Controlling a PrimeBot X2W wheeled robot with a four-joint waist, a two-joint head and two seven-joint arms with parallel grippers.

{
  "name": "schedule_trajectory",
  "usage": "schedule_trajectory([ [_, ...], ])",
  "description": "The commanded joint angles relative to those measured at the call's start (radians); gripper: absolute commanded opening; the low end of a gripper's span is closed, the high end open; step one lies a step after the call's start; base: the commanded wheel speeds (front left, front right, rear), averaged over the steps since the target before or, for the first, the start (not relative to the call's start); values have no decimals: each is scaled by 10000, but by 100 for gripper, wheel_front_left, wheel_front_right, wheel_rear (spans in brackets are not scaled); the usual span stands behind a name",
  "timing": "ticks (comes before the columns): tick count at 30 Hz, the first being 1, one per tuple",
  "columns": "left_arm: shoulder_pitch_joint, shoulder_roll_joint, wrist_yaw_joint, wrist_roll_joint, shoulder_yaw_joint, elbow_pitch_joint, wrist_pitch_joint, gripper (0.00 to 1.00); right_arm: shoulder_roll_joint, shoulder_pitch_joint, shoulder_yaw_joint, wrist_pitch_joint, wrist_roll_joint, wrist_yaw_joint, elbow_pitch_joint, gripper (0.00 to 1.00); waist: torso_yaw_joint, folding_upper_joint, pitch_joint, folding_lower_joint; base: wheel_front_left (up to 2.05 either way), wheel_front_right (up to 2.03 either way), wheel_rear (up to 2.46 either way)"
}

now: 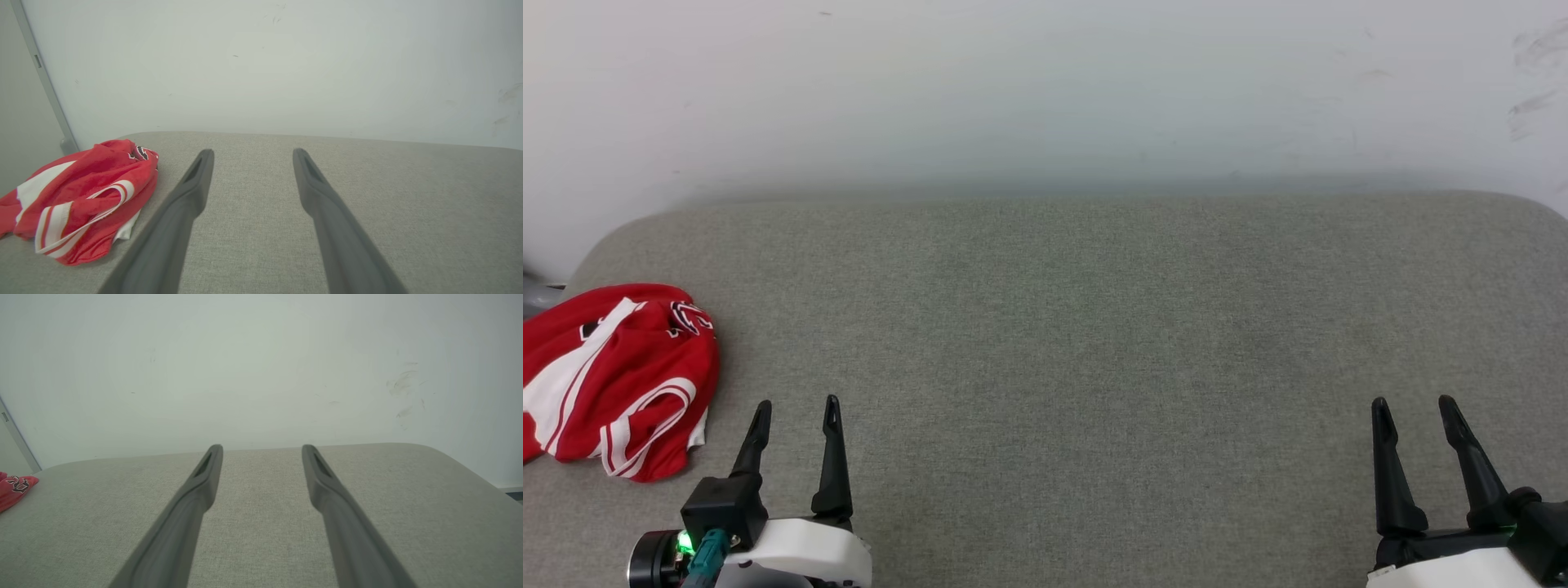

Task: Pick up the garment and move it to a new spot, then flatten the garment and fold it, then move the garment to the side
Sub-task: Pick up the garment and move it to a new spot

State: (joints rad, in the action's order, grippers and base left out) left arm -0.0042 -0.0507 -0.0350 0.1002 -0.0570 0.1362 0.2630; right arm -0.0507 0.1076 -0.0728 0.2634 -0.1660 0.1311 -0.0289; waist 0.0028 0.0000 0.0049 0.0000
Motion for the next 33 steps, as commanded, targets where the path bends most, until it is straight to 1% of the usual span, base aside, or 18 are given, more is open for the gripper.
schedule_trajectory([
  [1, 35, 4, 17, 16, 12, 24, 28, 100, 9, 95, -9, 21, -50, -7, 40, 100, 6, 0, 7, 0, 0, 0, 0],
  [10, 7, 6, 67, 23, -2, 88, 28, 100, 9, 147, 15, 21, -89, -7, 83, 100, 85, 0, 24, 0, 0, 0, 0],
  [15, -101, 3, 9, 1, -50, 144, 28, 100, 9, 127, 110, 21, -69, -7, 111, 100, 348, 0, 44, 0, 0, 0, 0],
  [22, -188, 5, -31, 12, -197, 219, 28, 100, 8, 168, 208, 21, -88, -7, 143, 100, 1016, 0, 42, 0, 0, 0, 0],
  [23, -188, 5, -31, 12, -197, 219, 28, 100, 8, 168, 208, 21, -88, -7, 143, 100, 1016, 0, 42, 0, 0, 0, 0],
  [33, -235, 5, -84, -82, -467, 313, 28, 100, 9, 220, 359, 21, -7, -7, 155, 100, 2353, 0, 70, 0, 0, 0, 0],
])
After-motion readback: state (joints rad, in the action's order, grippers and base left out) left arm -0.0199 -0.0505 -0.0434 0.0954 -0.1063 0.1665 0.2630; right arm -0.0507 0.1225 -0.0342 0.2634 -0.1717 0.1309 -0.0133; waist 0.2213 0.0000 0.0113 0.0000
